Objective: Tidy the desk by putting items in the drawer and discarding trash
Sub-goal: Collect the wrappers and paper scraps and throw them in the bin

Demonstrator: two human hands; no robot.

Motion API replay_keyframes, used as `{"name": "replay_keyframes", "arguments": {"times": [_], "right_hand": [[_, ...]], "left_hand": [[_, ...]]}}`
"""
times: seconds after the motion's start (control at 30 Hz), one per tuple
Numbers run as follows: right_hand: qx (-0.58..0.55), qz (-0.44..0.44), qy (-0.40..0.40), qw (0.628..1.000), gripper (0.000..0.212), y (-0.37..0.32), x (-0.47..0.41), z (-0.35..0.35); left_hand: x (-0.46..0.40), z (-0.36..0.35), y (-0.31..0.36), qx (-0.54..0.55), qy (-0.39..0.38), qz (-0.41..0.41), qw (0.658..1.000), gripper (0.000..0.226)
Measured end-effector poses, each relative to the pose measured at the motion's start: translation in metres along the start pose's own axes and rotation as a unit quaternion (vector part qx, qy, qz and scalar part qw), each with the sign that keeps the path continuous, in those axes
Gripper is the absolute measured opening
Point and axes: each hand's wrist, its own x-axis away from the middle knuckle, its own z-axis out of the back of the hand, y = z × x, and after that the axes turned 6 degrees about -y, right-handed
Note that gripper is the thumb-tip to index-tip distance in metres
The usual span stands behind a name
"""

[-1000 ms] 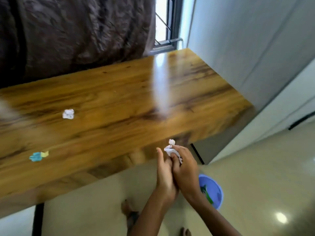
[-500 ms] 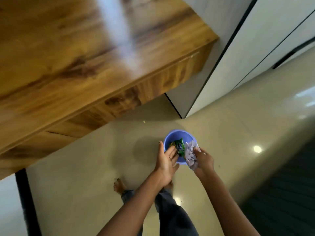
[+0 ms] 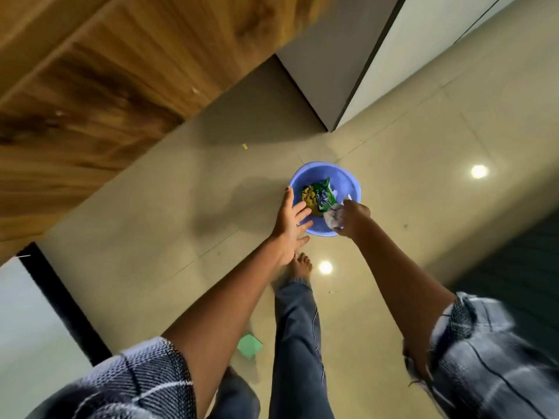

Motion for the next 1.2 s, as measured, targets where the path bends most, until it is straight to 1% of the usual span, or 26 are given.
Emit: {"name": "replay_keyframes", "arguments": {"times": [0.03, 0.07, 0.1, 0.13, 0.17, 0.2, 0.23, 0.3, 0.33, 0.43, 0.53, 0.7, 0.77, 0.83, 0.9, 0.97, 1.03, 1.2], "right_hand": [[-0.004, -0.018, -0.012, 1.000, 0.010, -0.004, -0.003, 0.000], [-0.057, -0.046, -0.014, 0.997, 0.012, -0.009, -0.006, -0.003], [-0.094, -0.050, -0.009, 0.994, 0.028, -0.009, -0.011, -0.003], [-0.079, -0.048, -0.003, 0.996, 0.039, -0.009, -0.015, -0.002], [-0.051, -0.045, -0.010, 0.998, 0.043, -0.007, -0.020, 0.001], [-0.025, -0.030, 0.004, 0.999, 0.042, -0.006, -0.019, 0.003], [-0.025, -0.039, 0.030, 0.998, 0.039, -0.006, -0.019, 0.003], [-0.020, -0.035, 0.042, 0.998, 0.029, -0.004, -0.017, 0.004], [-0.015, -0.034, 0.037, 0.999, 0.028, -0.004, -0.011, 0.005], [-0.003, -0.016, 0.034, 0.999, 0.035, -0.001, 0.006, 0.008], [-0.014, 0.016, 0.023, 1.000, 0.035, -0.005, 0.041, 0.003], [-0.053, 0.081, -0.031, 0.995, 0.032, -0.018, 0.126, -0.016], [-0.062, 0.103, -0.060, 0.991, 0.028, -0.023, 0.167, -0.029], [-0.076, 0.126, -0.106, 0.983, 0.025, -0.024, 0.211, -0.045], [-0.070, 0.159, -0.148, 0.974, 0.017, -0.024, 0.249, -0.062], [-0.040, 0.202, -0.185, 0.961, 0.016, -0.019, 0.285, -0.084], [-0.006, 0.245, -0.220, 0.944, 0.021, -0.015, 0.318, -0.109], [0.061, 0.333, -0.306, 0.890, 0.026, 0.001, 0.391, -0.182]], "left_hand": [[-0.005, -0.001, -0.001, -0.005, -0.002, 0.004, 1.000, 0.071], [-0.009, -0.002, -0.001, -0.008, -0.002, 0.006, 1.000, 0.071], [-0.013, -0.002, -0.003, -0.008, -0.003, 0.007, 1.000, 0.072], [-0.015, -0.003, -0.004, -0.008, -0.002, 0.009, 1.000, 0.072], [-0.015, -0.004, -0.005, -0.008, -0.002, 0.011, 1.000, 0.071], [-0.015, -0.004, -0.006, -0.009, -0.001, 0.014, 1.000, 0.071], [-0.014, -0.004, -0.007, -0.011, -0.001, 0.016, 1.000, 0.070], [-0.009, -0.003, -0.008, -0.014, 0.001, 0.015, 1.000, 0.069], [-0.005, -0.003, -0.009, -0.014, 0.002, 0.013, 1.000, 0.069], [0.012, 0.000, -0.005, -0.016, 0.017, 0.002, 1.000, 0.068], [0.038, 0.002, 0.004, -0.013, 0.016, -0.019, 1.000, 0.066], [0.099, 0.004, 0.024, 0.030, -0.020, -0.074, 0.997, 0.064], [0.130, 0.005, 0.030, 0.048, -0.037, -0.105, 0.993, 0.058], [0.162, 0.011, 0.034, 0.063, -0.059, -0.144, 0.986, 0.049], [0.193, 0.021, 0.039, 0.086, -0.068, -0.178, 0.978, 0.042], [0.229, 0.040, 0.043, 0.116, -0.073, -0.221, 0.966, 0.037], [0.263, 0.065, 0.049, 0.152, -0.082, -0.269, 0.948, 0.034], [0.335, 0.142, 0.058, 0.230, -0.100, -0.367, 0.896, 0.034]]}}
